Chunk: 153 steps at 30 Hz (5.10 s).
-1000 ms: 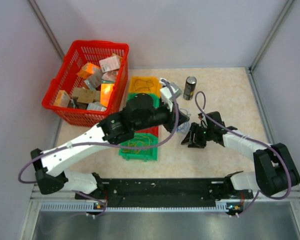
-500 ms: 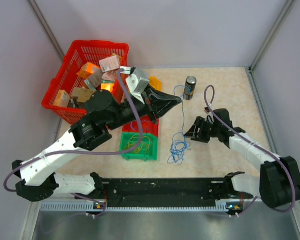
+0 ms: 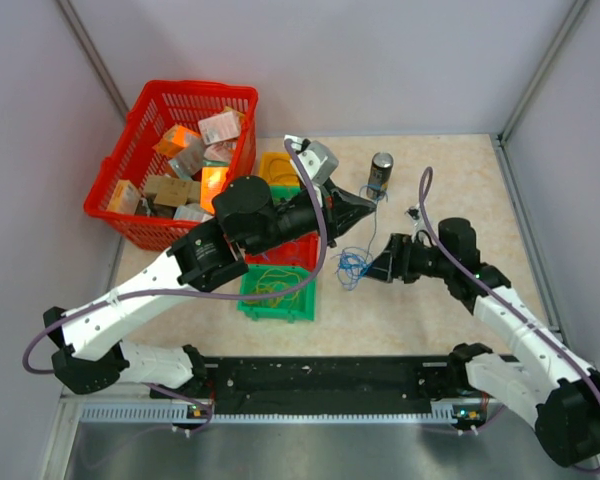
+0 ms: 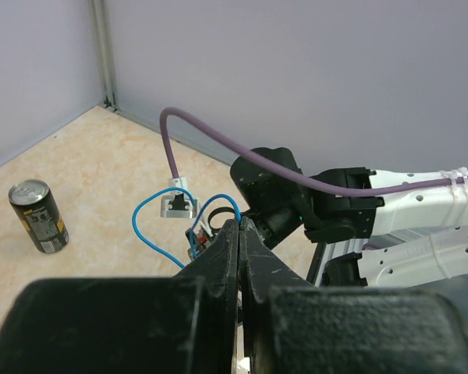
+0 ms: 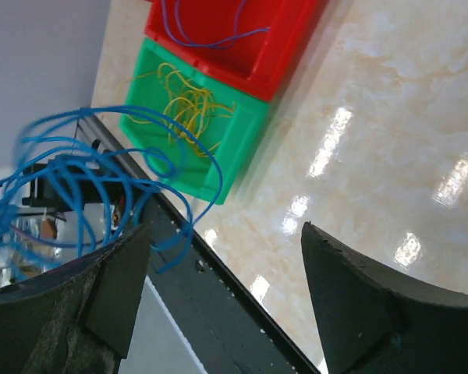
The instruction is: Untangle the cables
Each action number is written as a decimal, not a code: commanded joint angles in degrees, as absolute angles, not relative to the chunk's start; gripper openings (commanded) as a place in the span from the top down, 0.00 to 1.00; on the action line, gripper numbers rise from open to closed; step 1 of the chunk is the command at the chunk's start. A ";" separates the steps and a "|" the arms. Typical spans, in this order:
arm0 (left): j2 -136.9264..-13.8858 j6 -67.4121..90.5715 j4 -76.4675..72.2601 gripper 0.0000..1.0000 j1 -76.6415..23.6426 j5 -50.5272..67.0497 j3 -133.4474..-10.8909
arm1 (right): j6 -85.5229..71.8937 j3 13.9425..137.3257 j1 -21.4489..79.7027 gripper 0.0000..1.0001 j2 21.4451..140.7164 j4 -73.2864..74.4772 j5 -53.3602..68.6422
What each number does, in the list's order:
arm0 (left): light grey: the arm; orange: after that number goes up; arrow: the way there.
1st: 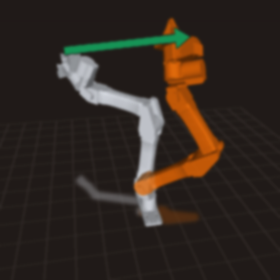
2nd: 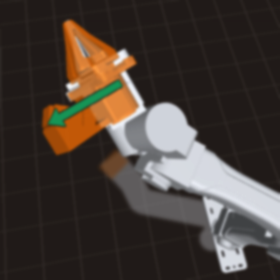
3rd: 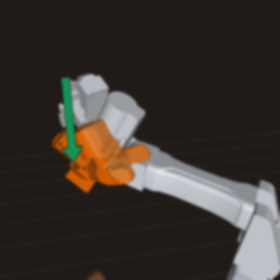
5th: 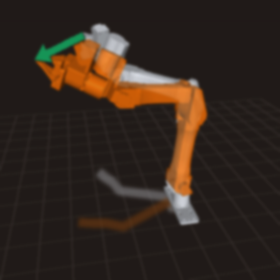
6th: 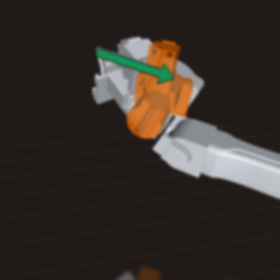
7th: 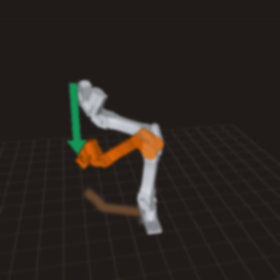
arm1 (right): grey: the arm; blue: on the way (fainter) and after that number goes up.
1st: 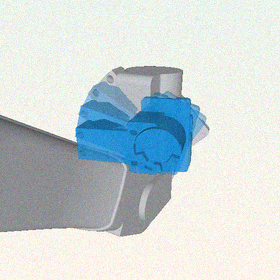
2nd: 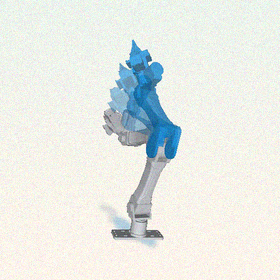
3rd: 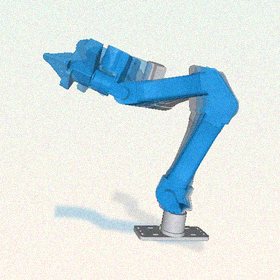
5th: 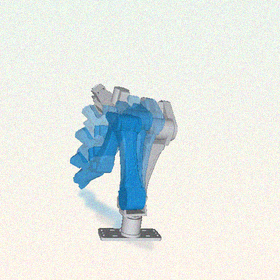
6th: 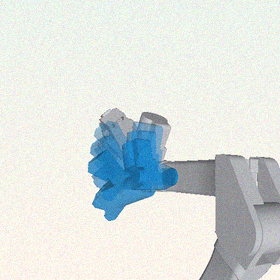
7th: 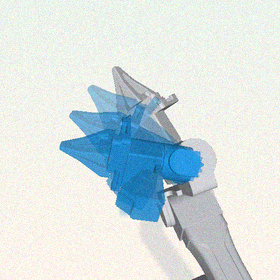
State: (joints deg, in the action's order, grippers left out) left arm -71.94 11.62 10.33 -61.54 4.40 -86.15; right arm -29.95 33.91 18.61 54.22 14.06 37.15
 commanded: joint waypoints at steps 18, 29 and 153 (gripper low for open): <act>-72.51 12.83 6.86 1.00 -61.44 5.45 -87.89 | -36.03 32.70 19.25 0.40 49.83 -3.08 43.07; -68.30 10.11 6.77 1.00 -61.44 0.53 -86.66 | -35.77 28.83 19.25 0.36 54.05 -3.51 40.94; -88.34 29.71 26.28 0.35 -40.08 -13.03 -67.68 | -33.93 29.00 14.94 1.00 63.36 14.59 15.90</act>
